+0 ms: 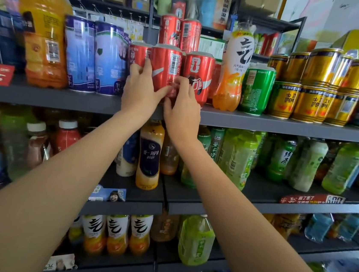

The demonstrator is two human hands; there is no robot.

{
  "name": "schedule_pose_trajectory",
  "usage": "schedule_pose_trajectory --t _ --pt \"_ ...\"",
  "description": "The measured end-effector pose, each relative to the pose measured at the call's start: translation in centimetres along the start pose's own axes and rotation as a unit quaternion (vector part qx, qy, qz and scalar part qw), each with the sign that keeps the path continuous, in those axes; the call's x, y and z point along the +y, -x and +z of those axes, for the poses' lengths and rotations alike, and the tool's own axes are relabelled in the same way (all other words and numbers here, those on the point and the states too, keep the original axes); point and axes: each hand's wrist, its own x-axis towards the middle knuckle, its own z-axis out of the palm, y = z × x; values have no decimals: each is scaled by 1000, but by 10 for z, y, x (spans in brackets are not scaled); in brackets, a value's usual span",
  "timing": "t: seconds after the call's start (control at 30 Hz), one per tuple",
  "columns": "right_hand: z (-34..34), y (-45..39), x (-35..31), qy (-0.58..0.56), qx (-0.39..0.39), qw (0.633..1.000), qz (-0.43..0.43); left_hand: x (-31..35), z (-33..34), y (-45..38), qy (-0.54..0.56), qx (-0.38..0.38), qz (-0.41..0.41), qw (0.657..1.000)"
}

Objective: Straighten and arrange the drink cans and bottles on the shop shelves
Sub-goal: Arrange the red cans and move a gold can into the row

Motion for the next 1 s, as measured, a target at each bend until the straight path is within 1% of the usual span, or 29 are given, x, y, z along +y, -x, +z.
schedule_pose_trajectory --t 0.1,0.2,0.27,0.3,0.37,0.4,0.43,0.5,0.57,0.67,0.8,0.9,1.0 --pt "-1 3 2 -4 4 1000 -18 -1 -1 -2 -23 -7 -7 1000" --pt "-3 5 4 -26 -7 999 -21 -2 -1 3 -6 -14 -9 1000" --pt "-8 7 7 -31 -12 999 -33 -1 -2 12 0 15 4 1000" --pt "-12 10 8 -33 -3 999 -40 -1 -3 20 7 46 26 999" --pt "-23 17 12 -43 45 997 -49 3 -3 43 31 114 94 989" --pt "-28 23 16 -49 75 995 -49 5 0 57 39 133 130 982" --pt "-33 32 22 -52 99 993 -46 8 5 72 48 132 167 976" --pt "-43 54 39 -48 110 992 -27 15 24 104 59 82 233 967" --pt "-52 86 65 -27 90 995 19 18 49 136 60 18 266 962" --pt "-72 140 115 28 66 989 131 17 91 181 54 -73 261 961" --pt "-105 213 174 89 -8 955 282 20 142 233 30 -212 261 941" --pt "-125 253 210 134 -61 914 378 33 174 261 22 -323 232 917" --pt "-136 275 248 150 -153 865 454 49 209 283 -6 -469 132 873"
